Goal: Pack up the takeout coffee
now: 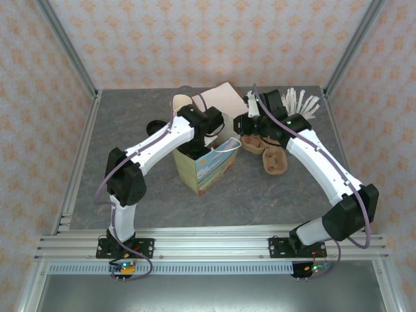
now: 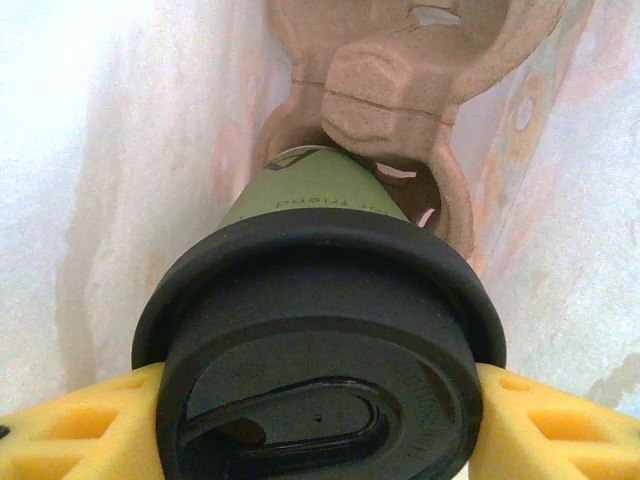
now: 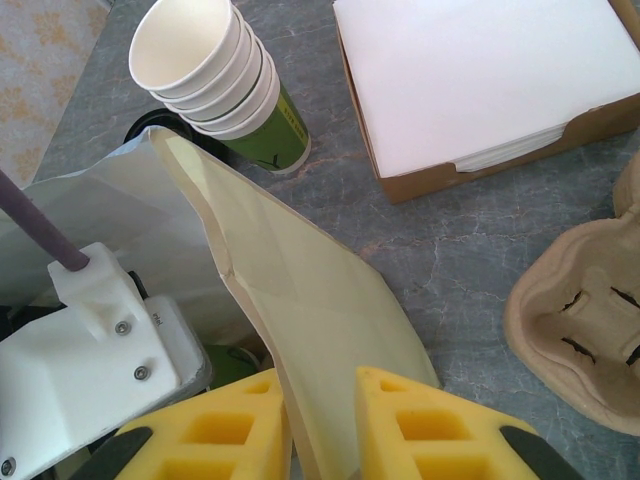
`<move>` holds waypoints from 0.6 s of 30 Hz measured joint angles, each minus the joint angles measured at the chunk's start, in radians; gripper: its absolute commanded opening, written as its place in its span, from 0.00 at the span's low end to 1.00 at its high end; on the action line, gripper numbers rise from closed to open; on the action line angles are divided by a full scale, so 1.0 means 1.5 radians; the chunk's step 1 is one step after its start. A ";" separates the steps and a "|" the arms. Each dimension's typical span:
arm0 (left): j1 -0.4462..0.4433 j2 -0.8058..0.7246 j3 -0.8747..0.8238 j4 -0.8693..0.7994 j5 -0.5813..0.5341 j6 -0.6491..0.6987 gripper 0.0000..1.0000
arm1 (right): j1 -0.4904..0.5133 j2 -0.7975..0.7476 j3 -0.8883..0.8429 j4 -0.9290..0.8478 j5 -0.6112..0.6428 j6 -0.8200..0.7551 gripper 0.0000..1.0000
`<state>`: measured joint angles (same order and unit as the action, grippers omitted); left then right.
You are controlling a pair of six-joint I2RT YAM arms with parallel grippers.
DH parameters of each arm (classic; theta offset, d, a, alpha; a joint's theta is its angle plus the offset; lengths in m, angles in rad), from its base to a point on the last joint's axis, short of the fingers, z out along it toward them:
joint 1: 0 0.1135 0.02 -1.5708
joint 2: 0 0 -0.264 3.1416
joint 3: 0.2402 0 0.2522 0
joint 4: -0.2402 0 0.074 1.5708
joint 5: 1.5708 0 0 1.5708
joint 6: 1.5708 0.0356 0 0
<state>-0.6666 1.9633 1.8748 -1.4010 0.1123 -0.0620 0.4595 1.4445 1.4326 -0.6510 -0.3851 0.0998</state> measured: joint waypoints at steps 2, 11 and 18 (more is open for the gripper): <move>0.001 -0.003 -0.005 0.005 0.002 0.000 0.34 | 0.000 0.000 0.000 0.000 0.000 0.000 0.22; 0.001 -0.012 -0.024 0.024 0.004 0.000 0.34 | 0.000 0.000 0.000 0.000 0.000 0.000 0.22; 0.001 -0.012 -0.026 0.025 0.004 0.001 0.34 | 0.000 0.000 0.000 0.000 0.000 0.000 0.22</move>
<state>-0.6647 1.9453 1.8359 -1.3632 0.1188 -0.0612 0.4595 1.4445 1.4326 -0.6510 -0.3851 0.0998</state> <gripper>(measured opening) 0.635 0.224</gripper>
